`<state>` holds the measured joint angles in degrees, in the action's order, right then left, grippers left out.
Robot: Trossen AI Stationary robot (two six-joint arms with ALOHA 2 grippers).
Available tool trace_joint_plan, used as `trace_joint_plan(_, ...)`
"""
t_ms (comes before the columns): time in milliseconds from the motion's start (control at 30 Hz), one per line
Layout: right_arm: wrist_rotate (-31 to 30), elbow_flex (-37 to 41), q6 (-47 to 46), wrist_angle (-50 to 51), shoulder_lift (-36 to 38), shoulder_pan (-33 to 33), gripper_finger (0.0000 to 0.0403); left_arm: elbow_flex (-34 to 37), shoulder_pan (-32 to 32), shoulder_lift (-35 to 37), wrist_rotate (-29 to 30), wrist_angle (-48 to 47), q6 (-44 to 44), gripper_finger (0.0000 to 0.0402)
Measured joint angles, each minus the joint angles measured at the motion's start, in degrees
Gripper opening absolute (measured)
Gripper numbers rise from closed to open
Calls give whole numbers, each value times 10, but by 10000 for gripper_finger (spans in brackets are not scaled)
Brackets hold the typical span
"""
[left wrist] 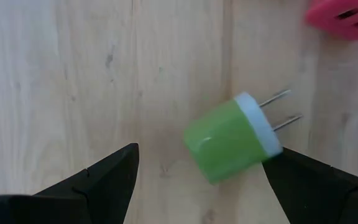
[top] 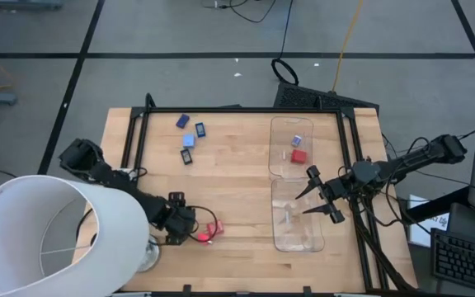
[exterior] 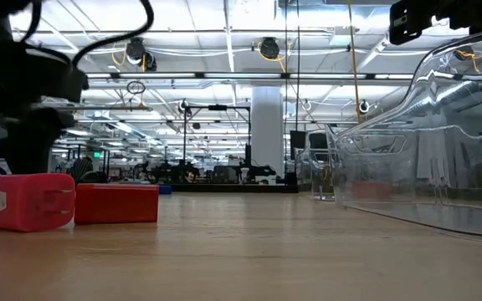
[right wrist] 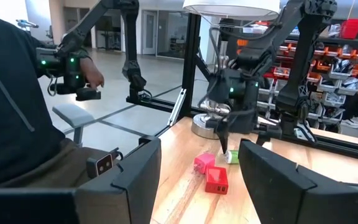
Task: Pick & Place Office items
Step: Put the green charger adapter into the top transparent bin
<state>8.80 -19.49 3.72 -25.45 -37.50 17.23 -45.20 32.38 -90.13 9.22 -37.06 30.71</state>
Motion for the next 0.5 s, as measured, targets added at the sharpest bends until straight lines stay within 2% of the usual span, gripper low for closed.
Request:
trace_joint_plan(333,0,0,0,2,0,0,205,0,-32,-4,19,15,-14,335)
trace_joint_plan(500,0,0,0,2,0,0,205,1,-38,-5,42,44,-65,335)
